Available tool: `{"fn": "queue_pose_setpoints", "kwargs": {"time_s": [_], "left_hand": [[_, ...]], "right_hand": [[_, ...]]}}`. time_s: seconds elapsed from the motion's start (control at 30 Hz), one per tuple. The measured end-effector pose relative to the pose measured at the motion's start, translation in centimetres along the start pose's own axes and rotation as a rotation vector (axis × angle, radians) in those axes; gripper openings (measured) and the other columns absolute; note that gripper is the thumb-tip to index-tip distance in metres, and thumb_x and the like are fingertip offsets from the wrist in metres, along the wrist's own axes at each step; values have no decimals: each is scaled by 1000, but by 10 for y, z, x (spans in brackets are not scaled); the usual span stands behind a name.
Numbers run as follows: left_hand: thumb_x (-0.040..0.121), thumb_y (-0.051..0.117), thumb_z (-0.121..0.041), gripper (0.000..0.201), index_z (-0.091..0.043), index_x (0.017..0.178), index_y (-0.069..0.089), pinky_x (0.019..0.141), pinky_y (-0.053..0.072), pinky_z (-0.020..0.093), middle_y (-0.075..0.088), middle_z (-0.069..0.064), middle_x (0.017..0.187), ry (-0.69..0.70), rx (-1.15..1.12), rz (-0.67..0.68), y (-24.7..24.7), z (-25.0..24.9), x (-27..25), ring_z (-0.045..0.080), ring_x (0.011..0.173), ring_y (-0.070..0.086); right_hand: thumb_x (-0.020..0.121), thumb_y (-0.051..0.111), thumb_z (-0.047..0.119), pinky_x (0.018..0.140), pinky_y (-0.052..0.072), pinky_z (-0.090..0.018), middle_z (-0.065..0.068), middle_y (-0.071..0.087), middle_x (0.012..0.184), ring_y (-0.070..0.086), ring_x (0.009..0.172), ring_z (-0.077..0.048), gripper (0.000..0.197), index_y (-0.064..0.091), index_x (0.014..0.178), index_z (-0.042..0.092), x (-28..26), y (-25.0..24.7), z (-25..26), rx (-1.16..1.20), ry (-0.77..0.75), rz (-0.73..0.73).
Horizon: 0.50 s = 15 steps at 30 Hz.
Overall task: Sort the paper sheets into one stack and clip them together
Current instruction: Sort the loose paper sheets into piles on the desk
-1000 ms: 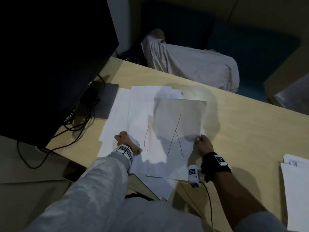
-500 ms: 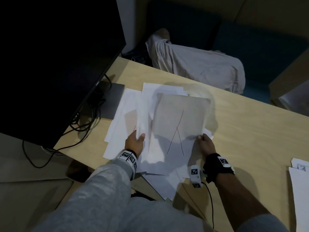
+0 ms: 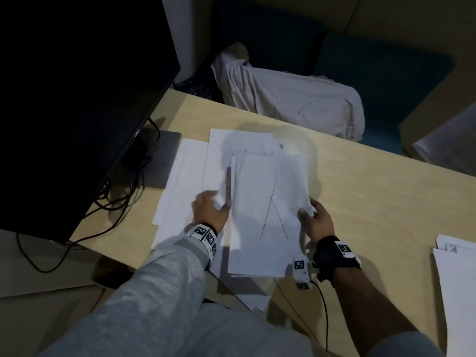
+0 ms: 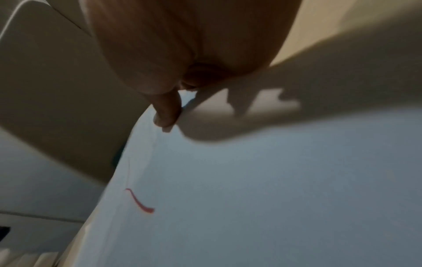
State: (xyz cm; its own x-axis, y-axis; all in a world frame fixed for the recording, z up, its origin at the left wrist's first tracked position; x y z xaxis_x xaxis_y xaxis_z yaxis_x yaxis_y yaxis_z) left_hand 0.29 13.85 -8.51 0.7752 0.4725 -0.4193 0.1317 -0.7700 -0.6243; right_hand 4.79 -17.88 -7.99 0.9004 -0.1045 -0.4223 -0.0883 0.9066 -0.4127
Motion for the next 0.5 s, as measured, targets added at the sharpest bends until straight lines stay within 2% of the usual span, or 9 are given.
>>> {"fn": "queue_pose_setpoints", "kwargs": {"time_s": [0.03, 0.1, 0.13, 0.2, 0.27, 0.33, 0.37, 0.43, 0.5], "left_hand": [[77, 75, -36, 66, -19, 134, 45, 103, 40, 40, 38, 4, 140, -33, 143, -52, -9, 7, 2, 25, 128, 37], [66, 84, -33, 98, -18, 143, 26, 106, 37, 43, 25, 8, 145, -130, 251, -33, -14, 21, 6, 29, 134, 28], [63, 86, -30, 105, -19, 145, 20, 106, 38, 44, 23, 9, 145, -146, 239, -4, -12, 26, 10, 31, 134, 29], [63, 87, -21, 111, -21, 147, 14, 108, 38, 47, 24, 9, 146, -164, 154, 47, -8, 28, 16, 31, 134, 34], [70, 81, -13, 101, -16, 148, 18, 109, 37, 40, 33, 11, 146, -201, 94, 98, -2, 27, 19, 30, 133, 40], [77, 74, -12, 73, -8, 140, 37, 101, 42, 29, 52, 14, 133, -174, 33, 79, -1, 21, 22, 30, 123, 51], [81, 71, -13, 61, -6, 135, 44, 97, 43, 28, 58, 14, 125, -133, -14, 38, -4, 14, 21, 31, 118, 55], [84, 69, -15, 55, -9, 134, 47, 103, 44, 35, 60, 13, 124, -24, -103, -34, -7, 2, 21, 31, 117, 56], [85, 68, -12, 55, -14, 135, 48, 104, 44, 42, 60, 14, 124, 48, -118, -44, -6, -6, 19, 31, 116, 56]], "right_hand": [[83, 61, 33, 74, 44, -28, -8, 66, 106, 59, 91, -24, 50, 55, 129, 15, 0, -5, -1, -19, 9, -17], [92, 56, 21, 62, 39, -26, -14, 64, 102, 55, 87, -27, 29, 60, 119, 10, 1, -19, -3, -55, 50, -85], [95, 53, 18, 60, 37, -26, -15, 62, 97, 54, 85, -29, 24, 60, 115, 7, 2, -26, -4, -81, 59, -121], [94, 53, 16, 70, 36, -27, -13, 60, 92, 56, 87, -32, 23, 61, 111, 2, 6, -38, -9, -121, 52, -184], [93, 55, 16, 75, 35, -27, -13, 62, 95, 56, 86, -29, 23, 61, 111, 2, 9, -44, -13, -99, 51, -206], [94, 56, 17, 75, 37, -28, -13, 64, 95, 55, 84, -25, 24, 60, 113, 4, 11, -45, -15, -56, 42, -195], [94, 56, 18, 74, 38, -29, -12, 64, 94, 55, 82, -25, 24, 60, 114, 4, 12, -45, -16, -27, 41, -187], [94, 56, 20, 72, 40, -30, -10, 63, 90, 53, 76, -24, 25, 60, 114, 6, 14, -42, -19, 68, 65, -183], [95, 54, 23, 70, 43, -32, -7, 61, 88, 53, 73, -24, 22, 60, 111, 8, 14, -39, -26, 218, 144, -197]]}}
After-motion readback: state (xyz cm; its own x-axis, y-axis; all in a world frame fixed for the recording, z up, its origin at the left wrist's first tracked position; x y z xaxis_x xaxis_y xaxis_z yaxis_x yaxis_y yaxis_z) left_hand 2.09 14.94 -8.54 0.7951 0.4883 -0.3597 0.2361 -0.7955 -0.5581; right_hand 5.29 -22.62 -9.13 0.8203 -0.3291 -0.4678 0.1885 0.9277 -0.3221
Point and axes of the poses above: each hand's wrist, its own x-axis towards the middle knuckle, its own y-axis out of the palm, z = x × y, the point moved 8 cm from there along x, towards the middle knuckle
